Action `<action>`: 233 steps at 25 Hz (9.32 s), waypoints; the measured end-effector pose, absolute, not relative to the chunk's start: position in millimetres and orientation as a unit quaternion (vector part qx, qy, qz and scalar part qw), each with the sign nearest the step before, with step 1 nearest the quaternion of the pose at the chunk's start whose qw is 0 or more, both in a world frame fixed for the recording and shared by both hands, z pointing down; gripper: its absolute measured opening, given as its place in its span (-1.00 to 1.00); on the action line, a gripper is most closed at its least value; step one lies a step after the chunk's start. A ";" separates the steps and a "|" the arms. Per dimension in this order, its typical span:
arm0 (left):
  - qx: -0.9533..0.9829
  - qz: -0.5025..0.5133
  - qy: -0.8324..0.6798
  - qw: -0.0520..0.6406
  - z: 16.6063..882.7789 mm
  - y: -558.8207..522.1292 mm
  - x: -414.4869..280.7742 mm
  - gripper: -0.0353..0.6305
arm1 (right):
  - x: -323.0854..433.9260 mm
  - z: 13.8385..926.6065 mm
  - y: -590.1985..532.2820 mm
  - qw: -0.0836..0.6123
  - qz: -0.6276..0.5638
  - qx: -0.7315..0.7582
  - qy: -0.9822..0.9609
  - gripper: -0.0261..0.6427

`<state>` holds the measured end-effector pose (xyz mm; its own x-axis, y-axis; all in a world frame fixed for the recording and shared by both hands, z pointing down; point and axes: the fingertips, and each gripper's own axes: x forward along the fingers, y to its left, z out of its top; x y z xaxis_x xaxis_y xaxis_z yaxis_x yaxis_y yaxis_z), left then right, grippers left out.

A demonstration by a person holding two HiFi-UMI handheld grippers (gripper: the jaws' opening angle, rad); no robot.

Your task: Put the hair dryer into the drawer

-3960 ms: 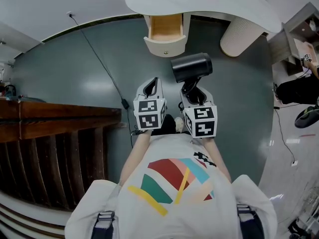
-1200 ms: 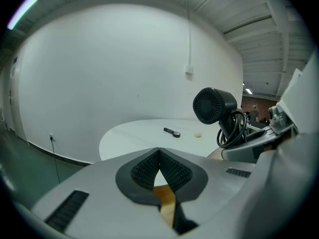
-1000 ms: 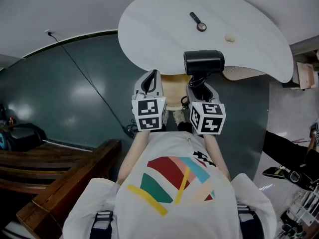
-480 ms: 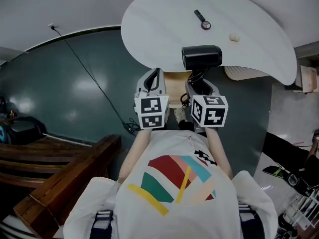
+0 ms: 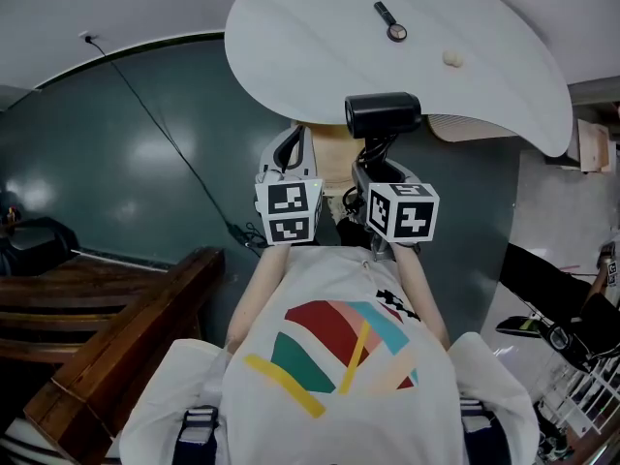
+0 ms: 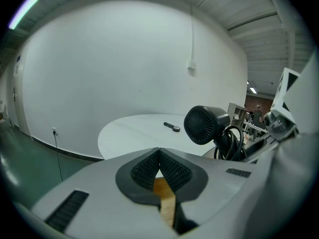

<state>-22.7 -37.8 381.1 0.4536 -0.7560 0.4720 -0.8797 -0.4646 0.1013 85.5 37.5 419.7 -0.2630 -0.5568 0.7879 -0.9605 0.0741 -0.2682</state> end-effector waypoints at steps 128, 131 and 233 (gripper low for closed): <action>0.808 0.255 -0.474 0.238 465.5 -57.9 -30.6 -0.84 | 57.8 612.8 -4.9 0.483 0.522 0.399 -0.580 -0.35; 0.809 0.257 -0.474 0.236 465.9 -57.9 -30.4 -0.84 | 53.8 614.7 -9.6 0.471 0.506 0.409 -0.596 -0.35; 0.823 0.230 -0.497 0.150 420.6 -25.5 -33.2 -0.84 | 69.6 626.5 -61.3 0.331 0.327 0.585 -0.665 -0.17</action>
<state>-33.2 -25.5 420.6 0.4008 -0.7485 0.5284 -0.8869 -0.4616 0.0188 69.6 -61.3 626.5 -0.0978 -0.5608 0.8222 -0.9935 0.1029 -0.0480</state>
